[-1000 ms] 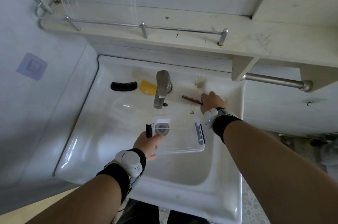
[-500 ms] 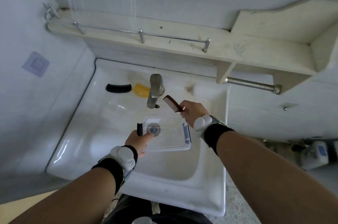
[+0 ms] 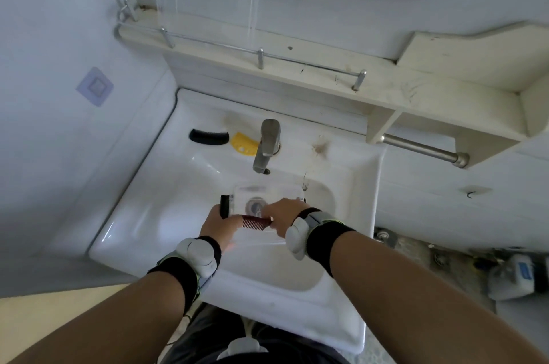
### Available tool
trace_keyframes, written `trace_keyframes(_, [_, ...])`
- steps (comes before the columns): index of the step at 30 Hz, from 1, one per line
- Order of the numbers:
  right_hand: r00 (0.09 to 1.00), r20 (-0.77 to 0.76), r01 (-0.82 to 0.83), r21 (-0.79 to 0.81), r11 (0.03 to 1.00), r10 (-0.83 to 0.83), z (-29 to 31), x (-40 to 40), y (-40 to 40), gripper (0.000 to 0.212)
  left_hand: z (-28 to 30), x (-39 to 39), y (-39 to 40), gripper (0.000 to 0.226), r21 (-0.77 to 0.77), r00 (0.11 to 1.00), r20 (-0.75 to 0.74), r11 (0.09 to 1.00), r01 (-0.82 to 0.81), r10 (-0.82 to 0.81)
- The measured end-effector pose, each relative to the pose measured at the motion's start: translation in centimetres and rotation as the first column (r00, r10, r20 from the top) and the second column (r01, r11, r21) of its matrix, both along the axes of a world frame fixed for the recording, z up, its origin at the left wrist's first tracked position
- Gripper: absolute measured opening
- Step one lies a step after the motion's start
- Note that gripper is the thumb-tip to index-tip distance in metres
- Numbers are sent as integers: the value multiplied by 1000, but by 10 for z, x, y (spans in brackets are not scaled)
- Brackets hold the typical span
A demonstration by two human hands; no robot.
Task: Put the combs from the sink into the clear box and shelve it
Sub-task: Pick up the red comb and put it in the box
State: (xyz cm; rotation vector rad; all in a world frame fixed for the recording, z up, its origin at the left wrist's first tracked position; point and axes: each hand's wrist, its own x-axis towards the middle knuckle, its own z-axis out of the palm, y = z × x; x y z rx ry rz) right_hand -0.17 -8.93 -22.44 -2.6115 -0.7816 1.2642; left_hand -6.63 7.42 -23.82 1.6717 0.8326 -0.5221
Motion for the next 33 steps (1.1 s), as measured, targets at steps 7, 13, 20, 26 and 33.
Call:
trace_keyframes(7, [982,-84,-173,-45,984,169,-11,7,32,37,8,-9,19,25,29,999,30,999,-29,28])
trace_keyframes(13, [976,-17,-220,-63,974,219,-24,9,50,40,12,-13,36,27,5,995,34,995,-98,98])
trace_keyframes(20, [971,179,-160,-10,987,159,-30,11,66,34,13,-15,54,25,15,988,13,988,-155,155])
trace_keyframes(26, [940,324,-134,74,988,103,-22,16,81,18,11,-14,67,25,16,980,13,980,-199,198])
trace_keyframes(33, [903,425,-5,171,985,-69,-5,20,102,32,0,-10,95,31,-4,966,-24,966,-257,257])
